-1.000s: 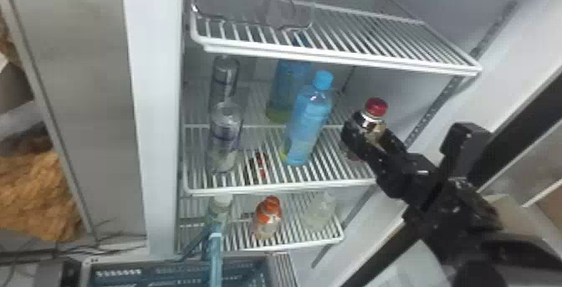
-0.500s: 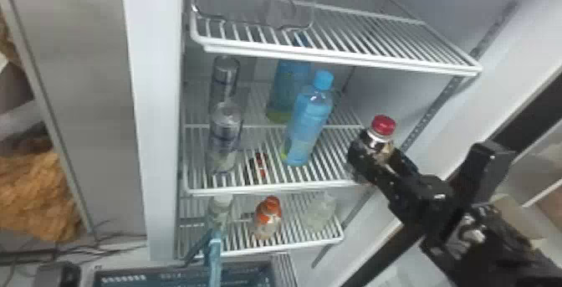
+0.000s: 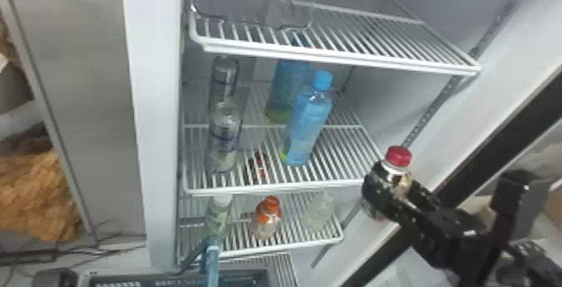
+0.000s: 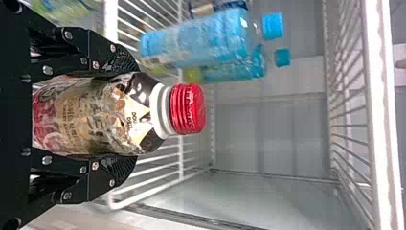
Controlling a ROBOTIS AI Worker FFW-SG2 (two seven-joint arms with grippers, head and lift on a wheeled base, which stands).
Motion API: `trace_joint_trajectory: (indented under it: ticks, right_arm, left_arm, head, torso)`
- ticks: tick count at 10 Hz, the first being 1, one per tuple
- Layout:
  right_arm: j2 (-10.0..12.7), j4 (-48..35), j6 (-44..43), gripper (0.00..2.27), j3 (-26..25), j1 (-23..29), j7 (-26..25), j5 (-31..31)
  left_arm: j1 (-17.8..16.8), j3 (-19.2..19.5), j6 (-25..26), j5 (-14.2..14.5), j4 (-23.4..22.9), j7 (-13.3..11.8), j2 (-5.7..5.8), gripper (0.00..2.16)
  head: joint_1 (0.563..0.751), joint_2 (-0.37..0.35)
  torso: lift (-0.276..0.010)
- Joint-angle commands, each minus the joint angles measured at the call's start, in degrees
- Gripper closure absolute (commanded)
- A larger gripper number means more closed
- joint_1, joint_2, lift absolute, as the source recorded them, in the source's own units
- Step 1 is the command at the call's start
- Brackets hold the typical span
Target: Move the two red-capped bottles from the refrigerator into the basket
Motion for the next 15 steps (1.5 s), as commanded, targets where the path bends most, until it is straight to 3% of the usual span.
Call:
trace_joint_trajectory:
  ticks: [1, 4, 8, 15]
  right_arm:
    - [1.5, -3.6, 2.4, 1.28, -1.6, 4.0, 0.6, -0.8]
    - [2.7, -6.9, 6.6, 1.28, -1.4, 8.5, 3.1, -4.0]
    - [2.2, -7.5, 12.1, 1.28, 4.2, 12.3, 5.5, -9.6]
    - [0.0, 2.3, 17.2, 1.28, 13.6, 6.9, 9.2, -14.1]
  left_arm:
    - [0.0, 0.7, -0.1, 0.0, 0.0, 0.0, -0.15, 1.20]
    - [0.1, 0.8, -0.1, 0.0, 0.0, 0.3, -0.50, 1.20]
    - [0.0, 0.6, -0.1, 0.1, 0.0, 0.3, -0.68, 1.20]
    - [-2.0, -1.5, -1.5, 1.6, 0.0, 0.8, -0.76, 1.20]
  head:
    - [0.695, -0.350]
    - [0.695, -0.350]
    - [0.695, -0.350]
    - [0.695, -0.350]
  torso:
    - [0.000]
    - [0.000]
    - [0.000]
    - [0.000]
